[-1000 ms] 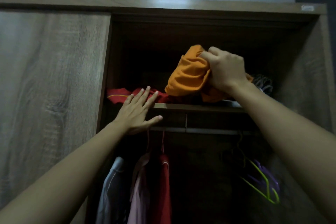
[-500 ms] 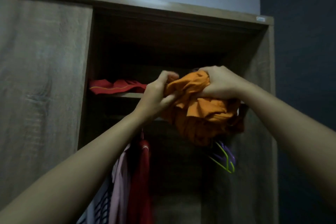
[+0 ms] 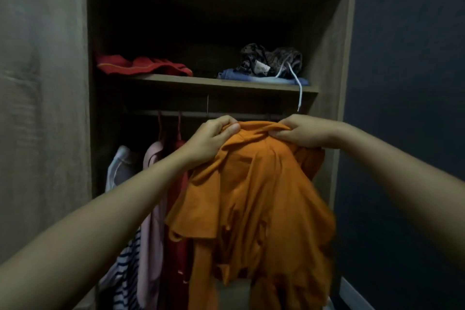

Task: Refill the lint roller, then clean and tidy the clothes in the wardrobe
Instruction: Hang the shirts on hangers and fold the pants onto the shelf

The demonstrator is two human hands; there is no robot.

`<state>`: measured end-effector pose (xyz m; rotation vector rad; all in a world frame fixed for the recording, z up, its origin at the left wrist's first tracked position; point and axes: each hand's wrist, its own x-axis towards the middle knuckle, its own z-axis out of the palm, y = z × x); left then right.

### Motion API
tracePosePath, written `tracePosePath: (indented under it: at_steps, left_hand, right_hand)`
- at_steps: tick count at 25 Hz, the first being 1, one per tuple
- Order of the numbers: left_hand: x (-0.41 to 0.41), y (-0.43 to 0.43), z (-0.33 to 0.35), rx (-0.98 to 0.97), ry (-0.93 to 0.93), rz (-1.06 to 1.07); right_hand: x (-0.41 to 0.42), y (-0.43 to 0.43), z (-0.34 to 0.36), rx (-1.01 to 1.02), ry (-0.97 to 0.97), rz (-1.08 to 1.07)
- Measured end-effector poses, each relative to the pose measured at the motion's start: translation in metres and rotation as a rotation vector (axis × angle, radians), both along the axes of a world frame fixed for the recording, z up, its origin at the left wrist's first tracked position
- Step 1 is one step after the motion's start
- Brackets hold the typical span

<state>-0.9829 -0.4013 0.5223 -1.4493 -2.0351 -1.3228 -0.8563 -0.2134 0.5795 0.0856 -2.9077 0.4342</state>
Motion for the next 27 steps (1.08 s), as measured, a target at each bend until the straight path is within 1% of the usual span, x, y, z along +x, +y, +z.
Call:
tracePosePath:
  at_steps: [2, 4, 5, 7, 8, 9, 13, 15, 17, 18, 20, 22, 23, 24, 25, 27]
  left_hand:
    - [0.006, 0.004, -0.001, 0.011, -0.004, -0.004]
    - [0.019, 0.004, 0.001, 0.033, 0.041, 0.005]
    - [0.024, 0.003, 0.001, -0.016, 0.083, 0.025]
    - [0.031, 0.001, -0.001, -0.203, 0.227, 0.118]
    - [0.034, 0.000, -0.005, -0.254, 0.294, 0.164]
    - [0.033, 0.000, -0.010, -0.243, 0.339, 0.190]
    - [0.035, 0.003, -0.020, 0.040, 0.348, 0.184]
    - [0.035, 0.008, -0.018, 0.152, 0.251, 0.157]
    - [0.032, 0.011, -0.014, 0.268, 0.127, 0.138]
    - [0.029, 0.010, -0.011, 0.314, 0.067, 0.142]
    - [0.023, 0.006, -0.009, 0.344, 0.006, 0.145]
    - [0.019, 0.005, -0.013, 0.278, 0.029, 0.170]
    - [0.016, 0.006, -0.016, 0.234, 0.052, 0.197]
    - [0.014, 0.009, -0.020, 0.201, 0.075, 0.227]
    - [0.012, 0.011, -0.024, 0.181, 0.096, 0.251]
    - [0.010, 0.013, -0.028, 0.173, 0.139, 0.293]
  right_hand:
    - [0.003, 0.004, 0.002, -0.042, 0.063, 0.058]
    - [0.005, 0.006, 0.004, -0.151, 0.069, 0.127]
    - [0.006, 0.008, 0.004, -0.226, 0.057, 0.163]
    - [0.006, 0.014, -0.003, -0.335, 0.065, 0.215]
    - [0.005, 0.017, -0.007, -0.351, 0.065, 0.223]
    - [0.007, 0.019, -0.011, -0.357, 0.054, 0.219]
    - [0.014, 0.030, -0.037, -0.313, -0.030, 0.186]
    - [0.011, 0.033, -0.072, -0.324, -0.082, 0.210]
    - [0.003, 0.036, -0.122, -0.329, -0.153, 0.218]
    - [0.000, 0.037, -0.148, -0.356, -0.200, 0.210]
    - [-0.001, 0.029, -0.187, -0.551, -0.243, 0.210]
    - [-0.002, 0.011, -0.204, -0.818, -0.214, 0.197]
    - [-0.005, -0.002, -0.208, -0.915, -0.172, 0.201]
    - [-0.010, -0.013, -0.209, -0.954, -0.106, 0.205]
    - [-0.015, -0.026, -0.209, -0.947, -0.026, 0.210]
    - [-0.026, -0.046, -0.216, -0.844, 0.104, 0.218]
